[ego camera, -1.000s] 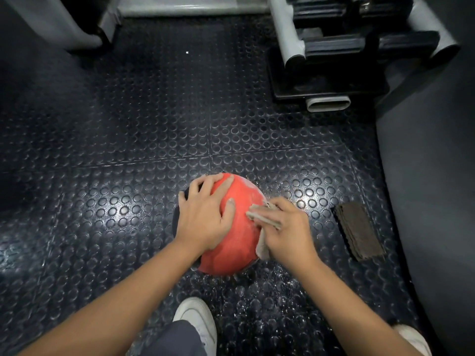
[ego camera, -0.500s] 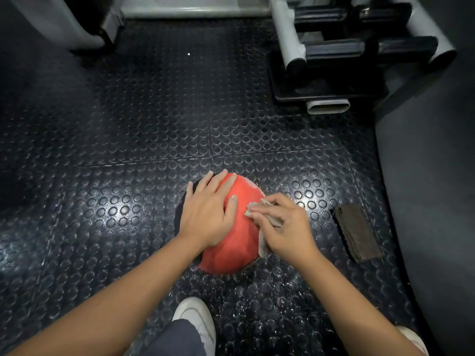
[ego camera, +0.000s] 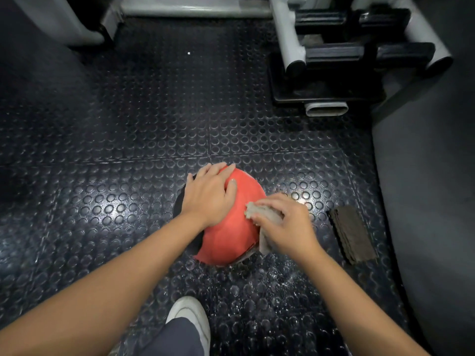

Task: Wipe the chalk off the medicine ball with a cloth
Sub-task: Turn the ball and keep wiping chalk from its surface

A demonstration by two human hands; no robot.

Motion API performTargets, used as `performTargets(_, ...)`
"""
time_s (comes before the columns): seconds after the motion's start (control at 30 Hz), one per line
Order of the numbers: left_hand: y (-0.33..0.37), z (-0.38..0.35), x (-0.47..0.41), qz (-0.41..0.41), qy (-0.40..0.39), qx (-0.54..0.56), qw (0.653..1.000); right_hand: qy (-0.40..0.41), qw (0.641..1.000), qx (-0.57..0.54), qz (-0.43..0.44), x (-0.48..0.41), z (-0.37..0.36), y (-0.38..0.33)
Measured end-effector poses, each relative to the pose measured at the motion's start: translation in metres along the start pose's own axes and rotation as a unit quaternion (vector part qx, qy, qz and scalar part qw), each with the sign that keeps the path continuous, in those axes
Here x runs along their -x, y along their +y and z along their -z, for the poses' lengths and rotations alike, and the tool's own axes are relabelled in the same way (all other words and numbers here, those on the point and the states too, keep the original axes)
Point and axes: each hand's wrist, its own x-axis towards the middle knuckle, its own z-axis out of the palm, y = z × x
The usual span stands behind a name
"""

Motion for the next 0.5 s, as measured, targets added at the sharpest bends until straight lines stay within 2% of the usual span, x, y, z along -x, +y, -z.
performTargets(0.23, 0.007, 0.001, 0.005, 0.007, 0.011, 0.005, 1.000, 0.065, 0.997, 0.005, -0.044, -0.060, -0.005, 0.002)
performTargets(0.5, 0.007, 0.005, -0.005, 0.034, 0.000, 0.035, 0.999, 0.097, 0.995, -0.030, -0.014, 0.019, -0.022, -0.002)
